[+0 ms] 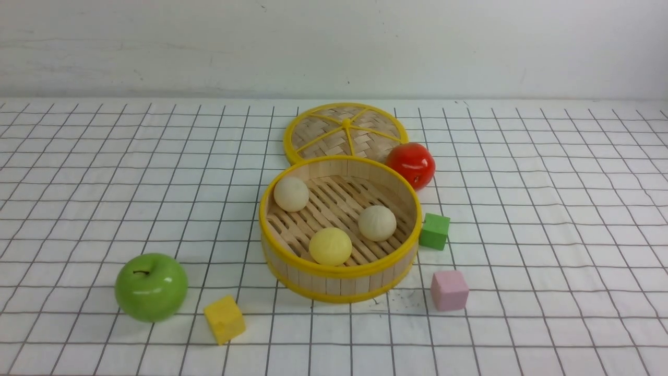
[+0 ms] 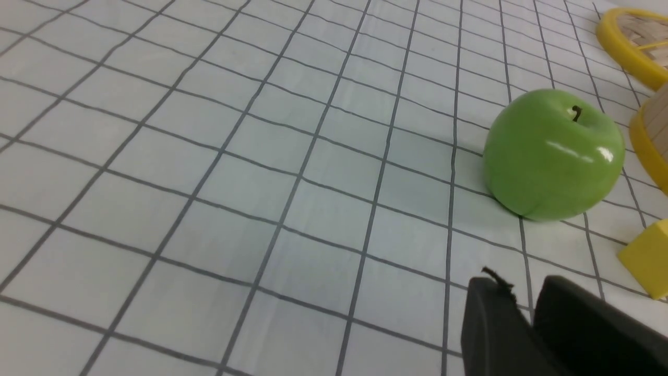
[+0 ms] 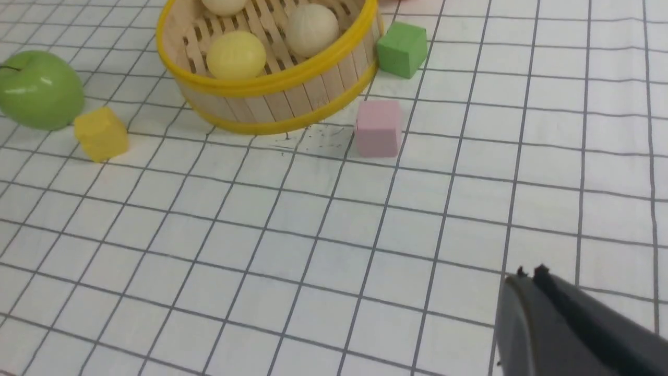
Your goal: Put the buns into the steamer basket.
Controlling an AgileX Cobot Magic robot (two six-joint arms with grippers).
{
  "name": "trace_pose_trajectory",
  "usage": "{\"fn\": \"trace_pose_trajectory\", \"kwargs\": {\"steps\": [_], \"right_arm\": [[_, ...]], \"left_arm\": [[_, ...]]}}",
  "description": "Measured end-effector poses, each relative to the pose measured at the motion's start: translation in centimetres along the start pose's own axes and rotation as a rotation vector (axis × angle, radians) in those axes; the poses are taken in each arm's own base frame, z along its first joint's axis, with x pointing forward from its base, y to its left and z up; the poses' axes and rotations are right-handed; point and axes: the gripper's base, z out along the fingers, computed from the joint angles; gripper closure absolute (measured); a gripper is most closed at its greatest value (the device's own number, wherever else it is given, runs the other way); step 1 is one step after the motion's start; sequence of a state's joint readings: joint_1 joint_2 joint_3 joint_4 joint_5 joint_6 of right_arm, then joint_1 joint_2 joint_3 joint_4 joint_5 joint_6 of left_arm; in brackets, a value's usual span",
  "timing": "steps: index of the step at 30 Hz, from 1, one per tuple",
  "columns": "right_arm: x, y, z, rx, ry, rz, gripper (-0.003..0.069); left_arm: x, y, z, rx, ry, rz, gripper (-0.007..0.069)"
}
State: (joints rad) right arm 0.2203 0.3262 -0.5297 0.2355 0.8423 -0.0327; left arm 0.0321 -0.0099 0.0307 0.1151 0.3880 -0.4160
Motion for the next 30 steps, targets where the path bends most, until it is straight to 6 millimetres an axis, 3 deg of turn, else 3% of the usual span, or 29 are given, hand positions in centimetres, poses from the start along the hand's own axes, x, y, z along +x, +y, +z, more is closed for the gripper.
{"fn": "trace_pose_trajectory", "kwargs": {"steps": [6, 12, 18, 30], "right_arm": [[0.6, -1.0, -0.7, 0.143, -0.105, -0.012, 0.0669], [2.6, -2.5, -0.5, 0.328, -0.271, -0.034, 0.0666], [7.2, -3.9, 2.3, 0.389, -0.259, -0.016, 0.0659], [9.9, -4.9, 4.7, 0.396, -0.236, -0.005, 0.0652]], "left_arm": [[0.0, 0.0, 0.0, 0.000, 0.000, 0.000, 0.0501], [0.0, 0.0, 0.0, 0.000, 0.000, 0.000, 0.0501], [0.0, 0.0, 0.0, 0.000, 0.000, 0.000, 0.0501], [0.0, 0.0, 0.0, 0.000, 0.000, 0.000, 0.0501]]}}
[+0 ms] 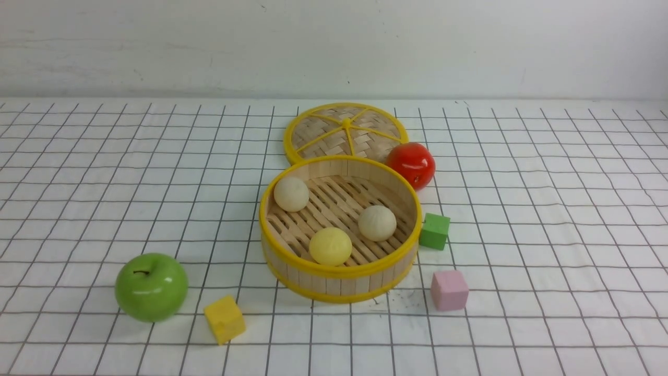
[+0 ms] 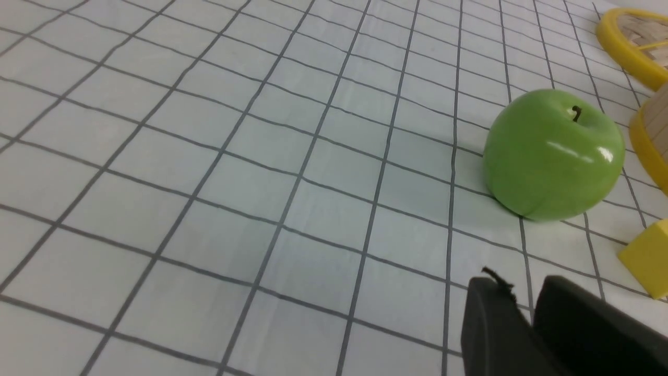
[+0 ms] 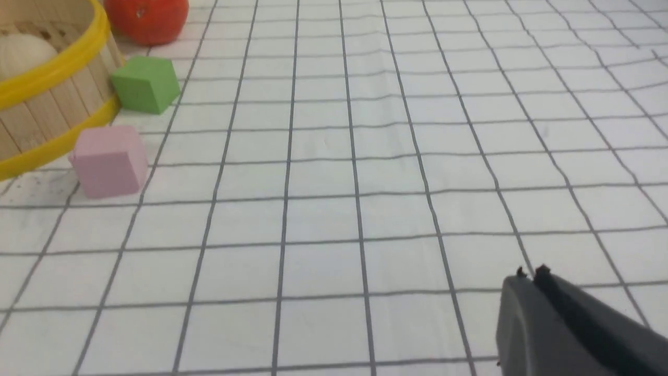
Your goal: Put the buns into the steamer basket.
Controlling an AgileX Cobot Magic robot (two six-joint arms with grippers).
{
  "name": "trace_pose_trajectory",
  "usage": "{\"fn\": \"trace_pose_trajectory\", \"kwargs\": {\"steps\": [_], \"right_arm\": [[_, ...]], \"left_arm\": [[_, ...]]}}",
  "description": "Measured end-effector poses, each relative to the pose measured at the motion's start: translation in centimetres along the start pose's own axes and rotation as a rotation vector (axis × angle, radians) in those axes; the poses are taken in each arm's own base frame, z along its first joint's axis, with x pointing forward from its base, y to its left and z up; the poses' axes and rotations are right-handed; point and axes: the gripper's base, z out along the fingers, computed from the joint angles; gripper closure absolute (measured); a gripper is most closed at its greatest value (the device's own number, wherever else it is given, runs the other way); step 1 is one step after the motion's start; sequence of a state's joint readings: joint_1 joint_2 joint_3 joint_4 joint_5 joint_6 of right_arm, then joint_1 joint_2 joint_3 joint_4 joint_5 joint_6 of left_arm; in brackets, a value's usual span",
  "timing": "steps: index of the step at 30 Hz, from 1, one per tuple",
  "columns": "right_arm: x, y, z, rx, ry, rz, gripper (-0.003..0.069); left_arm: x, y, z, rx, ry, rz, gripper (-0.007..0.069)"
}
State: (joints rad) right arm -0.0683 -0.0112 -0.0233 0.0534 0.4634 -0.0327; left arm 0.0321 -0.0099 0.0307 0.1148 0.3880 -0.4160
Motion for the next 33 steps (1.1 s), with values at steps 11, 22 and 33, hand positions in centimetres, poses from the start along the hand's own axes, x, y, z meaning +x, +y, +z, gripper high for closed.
{"fn": "trace_pose_trajectory", "kwargs": {"steps": [11, 22, 33], "right_arm": [[0.53, -0.07, 0.52, 0.006, -0.041, -0.002, 0.0639], [0.53, -0.07, 0.52, 0.006, -0.041, -0.002, 0.0624], [0.52, -0.07, 0.52, 0.006, -0.042, -0.002, 0.0606]], "left_arm": [[0.00, 0.00, -0.01, 0.000, -0.001, 0.000, 0.0495], [0.00, 0.00, -0.01, 0.000, -0.001, 0.000, 0.0482], [0.00, 0.00, -0.01, 0.000, -0.001, 0.000, 0.0471]]}}
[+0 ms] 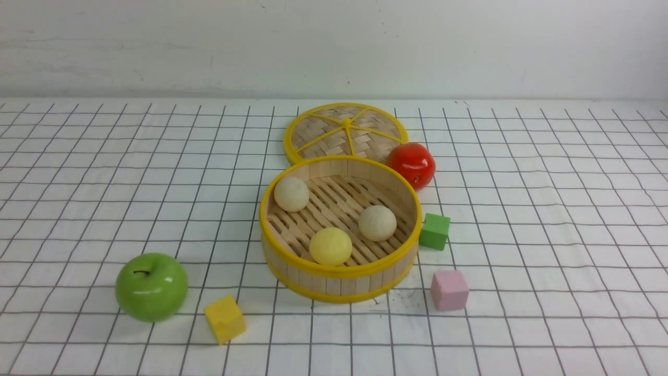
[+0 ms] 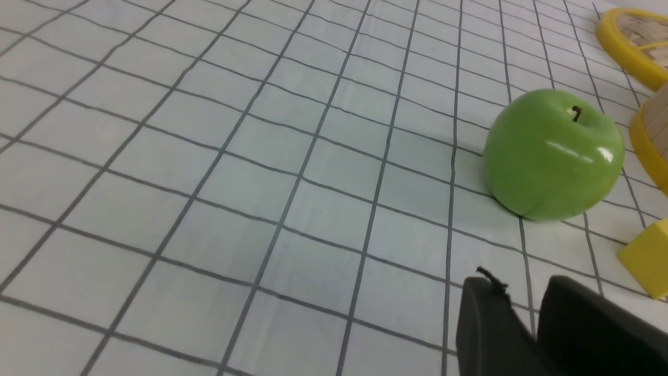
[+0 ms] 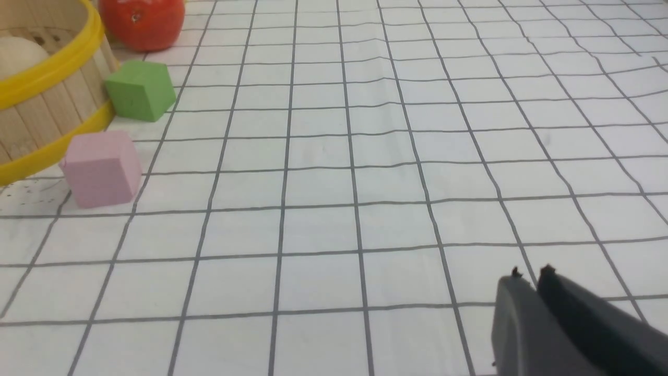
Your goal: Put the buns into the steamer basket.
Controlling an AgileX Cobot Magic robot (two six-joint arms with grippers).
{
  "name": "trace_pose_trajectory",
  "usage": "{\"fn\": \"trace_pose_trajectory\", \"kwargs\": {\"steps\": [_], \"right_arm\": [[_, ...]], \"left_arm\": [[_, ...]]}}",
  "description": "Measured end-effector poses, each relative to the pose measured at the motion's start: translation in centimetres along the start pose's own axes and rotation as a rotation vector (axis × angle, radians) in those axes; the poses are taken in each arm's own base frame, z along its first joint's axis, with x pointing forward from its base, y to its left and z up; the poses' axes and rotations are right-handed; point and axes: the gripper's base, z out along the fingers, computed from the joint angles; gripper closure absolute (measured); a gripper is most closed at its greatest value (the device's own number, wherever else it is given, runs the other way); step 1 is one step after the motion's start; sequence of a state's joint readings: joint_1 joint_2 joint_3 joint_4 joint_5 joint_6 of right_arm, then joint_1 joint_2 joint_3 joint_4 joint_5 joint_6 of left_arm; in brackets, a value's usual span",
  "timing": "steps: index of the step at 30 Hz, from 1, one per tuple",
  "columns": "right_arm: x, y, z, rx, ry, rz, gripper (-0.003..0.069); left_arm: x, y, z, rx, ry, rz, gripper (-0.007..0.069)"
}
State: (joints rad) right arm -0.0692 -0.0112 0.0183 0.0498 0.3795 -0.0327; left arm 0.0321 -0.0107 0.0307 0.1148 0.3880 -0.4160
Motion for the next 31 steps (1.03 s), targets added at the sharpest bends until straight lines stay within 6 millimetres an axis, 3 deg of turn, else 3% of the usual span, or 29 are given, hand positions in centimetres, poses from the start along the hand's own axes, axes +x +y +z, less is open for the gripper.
{"fn": "trace_pose_trajectory", "kwargs": {"steps": [31], "right_arm": [[0.00, 0.00, 0.00, 0.000, 0.000, 0.000, 0.0568]], "left_arm": [[0.09, -0.29, 0.00, 0.052, 0.016, 0.018, 0.0437]]}}
